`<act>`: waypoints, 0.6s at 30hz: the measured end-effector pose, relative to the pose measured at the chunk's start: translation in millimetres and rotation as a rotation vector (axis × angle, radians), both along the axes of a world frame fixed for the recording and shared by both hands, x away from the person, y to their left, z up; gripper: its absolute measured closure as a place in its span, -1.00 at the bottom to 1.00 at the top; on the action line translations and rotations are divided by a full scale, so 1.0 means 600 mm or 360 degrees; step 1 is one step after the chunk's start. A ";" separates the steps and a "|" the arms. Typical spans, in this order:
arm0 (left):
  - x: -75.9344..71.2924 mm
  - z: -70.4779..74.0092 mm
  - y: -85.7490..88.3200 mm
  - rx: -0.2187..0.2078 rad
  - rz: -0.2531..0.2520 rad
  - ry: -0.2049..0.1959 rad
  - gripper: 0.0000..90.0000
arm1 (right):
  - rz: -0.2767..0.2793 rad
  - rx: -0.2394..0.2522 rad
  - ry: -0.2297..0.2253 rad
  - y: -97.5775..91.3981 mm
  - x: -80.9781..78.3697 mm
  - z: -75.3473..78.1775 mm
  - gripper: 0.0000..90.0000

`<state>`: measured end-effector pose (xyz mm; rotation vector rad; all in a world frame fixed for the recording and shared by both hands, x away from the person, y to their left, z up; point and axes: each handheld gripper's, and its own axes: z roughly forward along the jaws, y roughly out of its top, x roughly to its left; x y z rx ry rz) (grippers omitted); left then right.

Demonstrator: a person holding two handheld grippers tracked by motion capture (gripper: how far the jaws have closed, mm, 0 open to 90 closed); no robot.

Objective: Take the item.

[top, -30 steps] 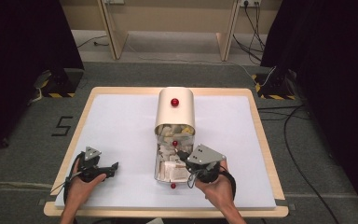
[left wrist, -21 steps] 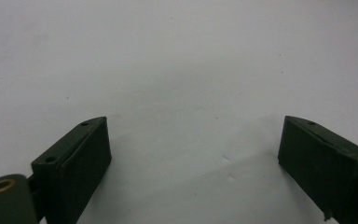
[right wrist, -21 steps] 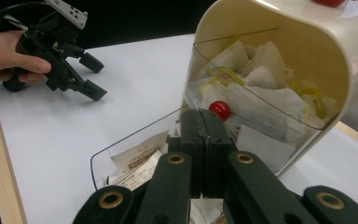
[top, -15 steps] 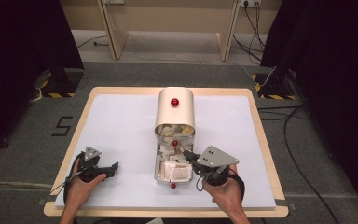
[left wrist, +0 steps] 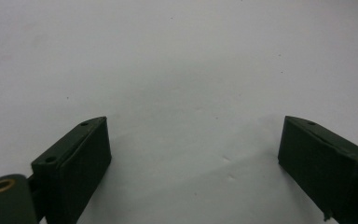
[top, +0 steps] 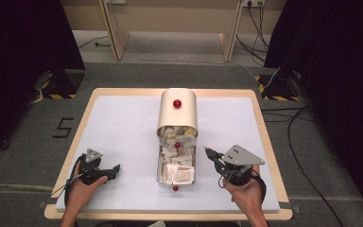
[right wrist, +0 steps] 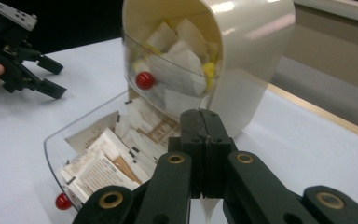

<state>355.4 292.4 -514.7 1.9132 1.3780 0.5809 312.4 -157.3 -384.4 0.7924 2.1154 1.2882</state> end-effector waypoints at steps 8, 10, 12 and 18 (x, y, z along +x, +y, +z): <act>0.000 0.000 0.000 -0.0001 -0.0001 0.0000 -0.81 | -0.0103 -0.0012 0.0045 -0.030 0.022 -0.018 1.00; 0.000 0.000 0.000 0.0000 -0.0001 -0.0001 -0.81 | -0.0110 -0.0012 0.0047 -0.032 0.024 -0.019 1.00; 0.000 0.000 0.000 0.0000 -0.0001 -0.0001 -0.81 | -0.0134 -0.0016 0.0052 -0.039 0.028 -0.021 1.00; 0.000 0.000 0.000 0.0004 -0.0003 0.0001 -0.81 | -0.0196 -0.0022 0.0062 -0.059 0.039 -0.030 1.00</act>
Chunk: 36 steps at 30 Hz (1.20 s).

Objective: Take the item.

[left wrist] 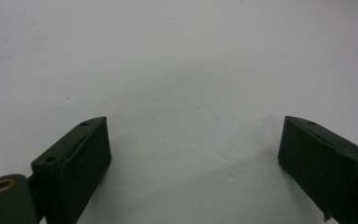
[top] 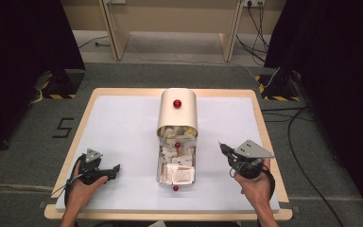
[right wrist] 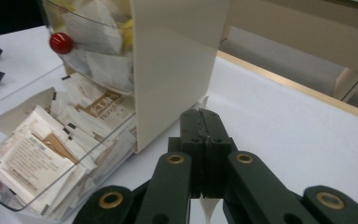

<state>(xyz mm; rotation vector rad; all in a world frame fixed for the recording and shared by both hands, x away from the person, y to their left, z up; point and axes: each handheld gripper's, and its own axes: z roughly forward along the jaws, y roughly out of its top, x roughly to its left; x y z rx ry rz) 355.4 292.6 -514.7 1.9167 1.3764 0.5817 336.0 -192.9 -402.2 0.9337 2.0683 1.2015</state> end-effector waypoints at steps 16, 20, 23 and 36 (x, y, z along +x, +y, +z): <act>0.000 0.000 0.000 0.0001 0.0000 0.0000 -0.81 | -0.0162 0.0010 0.0042 -0.052 0.028 -0.025 1.00; 0.000 0.000 0.000 0.0001 0.0000 0.0000 -0.81 | -0.0202 0.0017 0.0056 -0.066 0.034 -0.032 1.00; 0.000 0.000 0.000 0.0001 0.0000 0.0000 -0.81 | -0.0216 0.0015 0.0060 -0.072 0.037 -0.035 1.00; 0.000 0.000 0.000 0.0002 0.0000 0.0000 -0.81 | -0.0276 0.0015 0.0085 -0.090 0.049 -0.051 1.00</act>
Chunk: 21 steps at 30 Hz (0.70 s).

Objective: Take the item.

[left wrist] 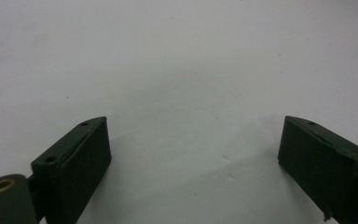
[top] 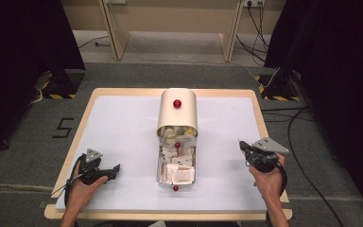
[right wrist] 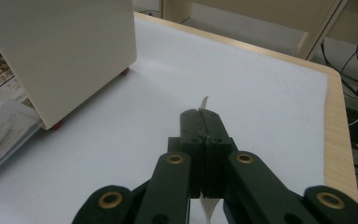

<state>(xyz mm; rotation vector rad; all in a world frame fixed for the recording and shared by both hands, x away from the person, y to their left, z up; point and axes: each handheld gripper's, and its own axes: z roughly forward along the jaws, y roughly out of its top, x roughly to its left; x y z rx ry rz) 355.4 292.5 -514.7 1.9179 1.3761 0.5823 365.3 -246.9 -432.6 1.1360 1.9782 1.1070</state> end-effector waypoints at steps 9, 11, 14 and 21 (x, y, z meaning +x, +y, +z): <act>0.000 0.000 0.000 -0.0001 0.0000 0.0000 -0.81 | -0.0019 -0.0004 0.0024 -0.004 0.009 -0.011 1.00; 0.000 0.000 0.000 -0.0001 0.0000 0.0000 -0.81 | -0.0020 -0.0003 0.0027 -0.005 0.010 -0.012 1.00; 0.000 0.000 0.000 0.0001 0.0000 0.0000 -0.81 | -0.0023 -0.0014 0.0033 -0.004 0.014 -0.017 1.00; 0.000 0.000 0.000 0.0000 0.0000 0.0000 -0.81 | -0.0023 -0.0031 0.0059 0.002 0.027 -0.030 1.00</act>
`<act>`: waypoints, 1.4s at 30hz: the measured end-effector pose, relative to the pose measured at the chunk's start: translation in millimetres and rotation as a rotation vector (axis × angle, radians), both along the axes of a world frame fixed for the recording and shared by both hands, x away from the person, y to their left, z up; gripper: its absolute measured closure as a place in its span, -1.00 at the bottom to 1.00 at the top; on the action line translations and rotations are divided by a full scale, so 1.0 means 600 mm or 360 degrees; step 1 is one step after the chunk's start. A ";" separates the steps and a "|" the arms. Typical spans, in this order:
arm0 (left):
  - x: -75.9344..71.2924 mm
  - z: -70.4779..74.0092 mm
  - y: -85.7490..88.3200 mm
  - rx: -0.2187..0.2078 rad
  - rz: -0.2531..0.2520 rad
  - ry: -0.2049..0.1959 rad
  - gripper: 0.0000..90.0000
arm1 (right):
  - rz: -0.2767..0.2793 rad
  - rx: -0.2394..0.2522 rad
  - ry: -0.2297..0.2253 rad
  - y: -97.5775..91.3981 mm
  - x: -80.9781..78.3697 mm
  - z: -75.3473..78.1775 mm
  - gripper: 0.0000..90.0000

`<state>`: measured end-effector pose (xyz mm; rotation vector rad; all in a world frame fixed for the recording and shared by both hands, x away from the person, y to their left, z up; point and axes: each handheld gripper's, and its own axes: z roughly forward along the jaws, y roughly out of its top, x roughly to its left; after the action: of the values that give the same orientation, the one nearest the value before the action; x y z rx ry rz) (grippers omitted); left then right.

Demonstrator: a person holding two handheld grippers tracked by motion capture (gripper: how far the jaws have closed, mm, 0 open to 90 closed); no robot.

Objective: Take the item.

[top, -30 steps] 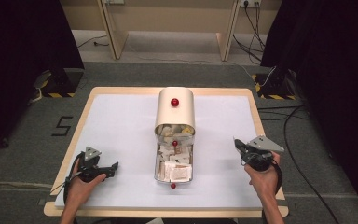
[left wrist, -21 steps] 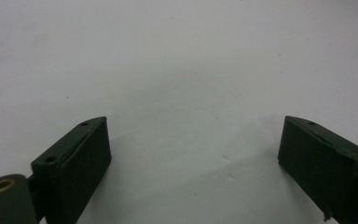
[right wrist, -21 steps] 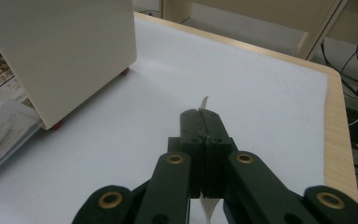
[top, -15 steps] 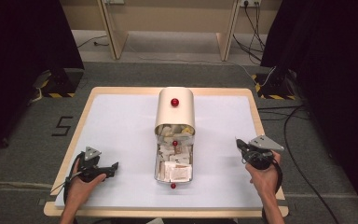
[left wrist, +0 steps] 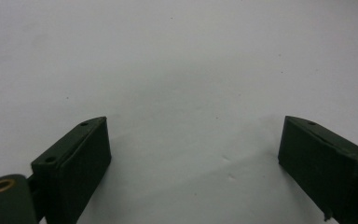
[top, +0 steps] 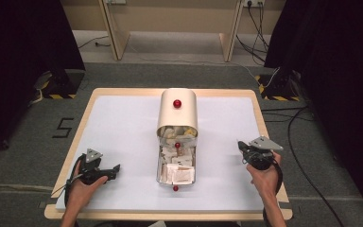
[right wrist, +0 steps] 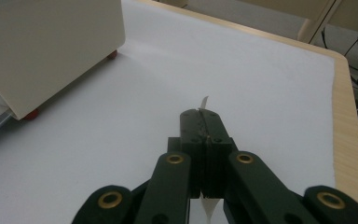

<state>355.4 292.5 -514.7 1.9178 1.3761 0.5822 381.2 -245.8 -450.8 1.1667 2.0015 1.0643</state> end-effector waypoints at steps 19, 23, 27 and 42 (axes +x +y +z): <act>0.000 0.000 0.000 0.0001 0.0000 0.0000 -0.81 | -0.0008 -0.0060 0.0104 0.009 0.027 -0.040 0.99; 0.000 0.000 0.000 0.0002 0.0000 0.0000 -0.81 | 0.0004 -0.0067 0.0112 0.012 0.026 -0.041 0.97; 0.000 0.000 0.000 0.0002 0.0000 0.0000 -0.81 | 0.0009 -0.0076 0.0132 0.015 0.027 -0.046 0.93; 0.000 0.000 0.000 0.0001 0.0000 0.0000 -0.81 | 0.0036 -0.0022 0.0154 0.023 0.028 -0.049 0.58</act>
<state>355.4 292.5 -514.7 1.9180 1.3763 0.5825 397.8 -232.0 -479.9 1.2116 2.0973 1.0216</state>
